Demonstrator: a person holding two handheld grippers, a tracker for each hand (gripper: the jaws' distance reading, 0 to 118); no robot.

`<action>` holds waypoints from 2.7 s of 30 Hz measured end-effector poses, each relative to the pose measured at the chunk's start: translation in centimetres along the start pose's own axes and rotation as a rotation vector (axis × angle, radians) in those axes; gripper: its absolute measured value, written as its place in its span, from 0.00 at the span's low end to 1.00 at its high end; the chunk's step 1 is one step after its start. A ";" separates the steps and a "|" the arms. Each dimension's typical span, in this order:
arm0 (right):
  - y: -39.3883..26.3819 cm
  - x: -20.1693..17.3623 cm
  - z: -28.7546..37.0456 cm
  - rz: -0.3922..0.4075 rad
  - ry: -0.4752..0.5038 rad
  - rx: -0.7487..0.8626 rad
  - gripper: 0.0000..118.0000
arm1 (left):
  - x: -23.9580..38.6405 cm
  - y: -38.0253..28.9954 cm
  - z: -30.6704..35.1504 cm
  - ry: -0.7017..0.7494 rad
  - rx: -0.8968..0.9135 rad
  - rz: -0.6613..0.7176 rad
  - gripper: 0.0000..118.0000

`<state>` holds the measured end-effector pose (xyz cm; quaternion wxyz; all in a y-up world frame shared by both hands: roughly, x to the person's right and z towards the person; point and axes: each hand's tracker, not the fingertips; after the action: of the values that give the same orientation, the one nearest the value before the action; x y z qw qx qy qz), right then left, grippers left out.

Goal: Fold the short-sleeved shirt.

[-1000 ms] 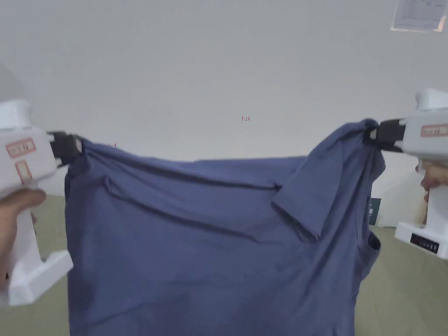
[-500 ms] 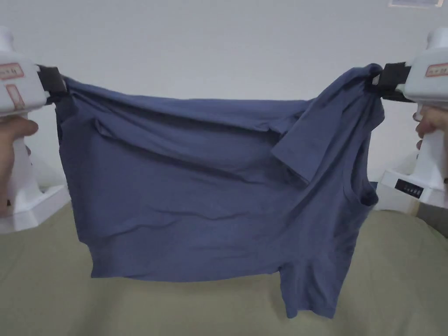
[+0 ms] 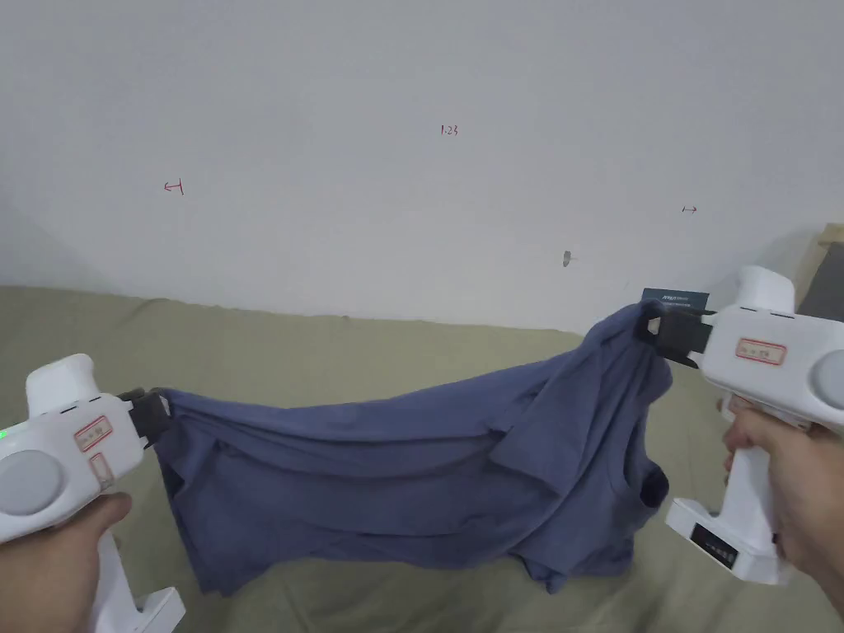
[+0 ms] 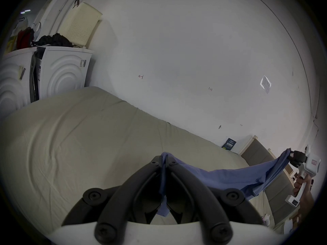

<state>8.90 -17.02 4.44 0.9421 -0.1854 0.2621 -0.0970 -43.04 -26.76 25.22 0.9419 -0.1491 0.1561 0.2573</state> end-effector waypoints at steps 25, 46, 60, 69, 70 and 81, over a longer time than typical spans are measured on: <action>-34.1 6.9 20.1 0.109 -0.179 -0.531 0.37 | -9.4 -21.6 18.6 0.048 -0.400 -0.156 0.10; -31.3 -5.3 29.7 0.090 -0.185 -0.329 0.00 | -8.8 -20.0 29.3 0.120 -0.345 -0.302 0.00; -32.3 -6.6 28.3 0.045 -0.234 -0.432 0.00 | -9.6 -25.5 19.0 0.103 -0.587 -0.557 0.87; -32.7 -5.0 27.2 0.029 -0.282 -0.480 0.01 | -9.3 -25.0 17.9 0.096 -0.618 -0.467 0.00; -33.0 -4.6 26.8 0.029 -0.288 -0.484 0.17 | -9.3 -24.8 18.1 0.093 -0.613 -0.456 0.00; -35.8 -2.8 19.2 -0.089 -0.336 -0.593 0.99 | -7.6 -23.3 19.4 0.100 -0.563 -0.469 0.00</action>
<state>13.68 -43.20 35.26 0.8720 -0.4759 0.1119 -0.0255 -32.70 -42.22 50.34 0.8886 -0.4464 0.0868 0.0597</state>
